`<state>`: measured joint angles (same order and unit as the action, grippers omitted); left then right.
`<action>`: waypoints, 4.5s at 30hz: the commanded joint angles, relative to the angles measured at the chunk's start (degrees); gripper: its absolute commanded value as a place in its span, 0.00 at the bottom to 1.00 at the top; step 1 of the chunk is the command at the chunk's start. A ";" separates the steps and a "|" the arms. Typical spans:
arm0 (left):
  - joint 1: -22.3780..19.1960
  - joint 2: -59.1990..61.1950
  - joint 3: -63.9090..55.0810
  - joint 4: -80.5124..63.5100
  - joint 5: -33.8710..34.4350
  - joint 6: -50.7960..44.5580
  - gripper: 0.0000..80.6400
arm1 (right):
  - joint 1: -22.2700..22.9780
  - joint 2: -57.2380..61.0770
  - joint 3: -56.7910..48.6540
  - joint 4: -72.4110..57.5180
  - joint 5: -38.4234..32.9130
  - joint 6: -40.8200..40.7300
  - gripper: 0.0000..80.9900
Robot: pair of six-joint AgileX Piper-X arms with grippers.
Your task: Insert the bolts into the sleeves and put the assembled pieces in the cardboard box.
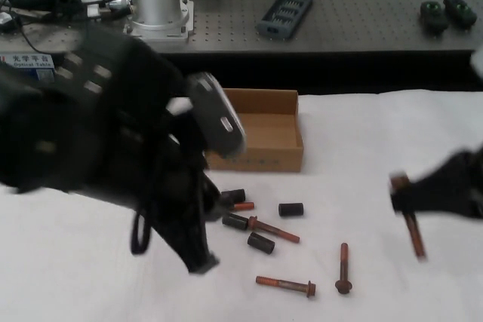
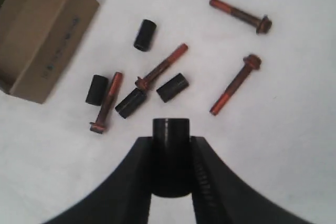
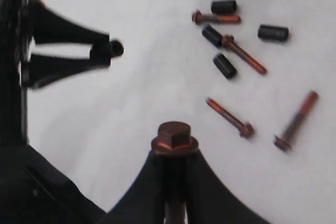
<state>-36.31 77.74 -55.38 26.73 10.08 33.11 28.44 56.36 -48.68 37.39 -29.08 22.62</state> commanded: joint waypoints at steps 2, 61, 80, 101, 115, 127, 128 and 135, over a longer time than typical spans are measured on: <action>-0.17 -10.04 0.96 0.44 8.67 -20.04 0.01 | -0.26 -0.37 -0.22 -7.01 -1.51 5.29 0.03; 1.24 -17.45 11.57 -33.31 26.19 -49.00 0.01 | 6.39 9.73 -0.22 -39.08 -8.10 29.27 0.03; 1.24 -17.45 11.57 -33.31 21.89 -48.58 0.01 | 6.39 9.33 -0.22 -39.54 -9.66 29.16 0.03; 1.24 -17.45 11.57 -38.83 23.56 -53.78 0.01 | 6.39 9.33 -0.22 -39.54 -9.66 21.64 0.03; 1.24 -17.45 11.57 -40.69 17.44 -53.78 0.01 | 6.39 7.26 -0.22 -39.12 -7.86 18.44 0.03; 1.24 -17.45 11.57 -42.31 17.12 -54.05 0.01 | 9.96 6.71 -0.22 -37.39 -5.29 18.94 0.03; 1.24 -17.45 11.57 -42.31 17.12 -54.05 0.01 | 9.96 6.71 -0.22 -37.39 -5.29 18.94 0.03; 1.24 -17.45 11.57 -45.08 17.12 -54.05 0.01 | 9.95 6.71 -0.22 -36.00 -8.66 20.21 0.03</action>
<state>-35.41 61.05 -42.88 -13.26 29.53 -20.50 37.72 63.76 -48.68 -1.62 -31.95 42.25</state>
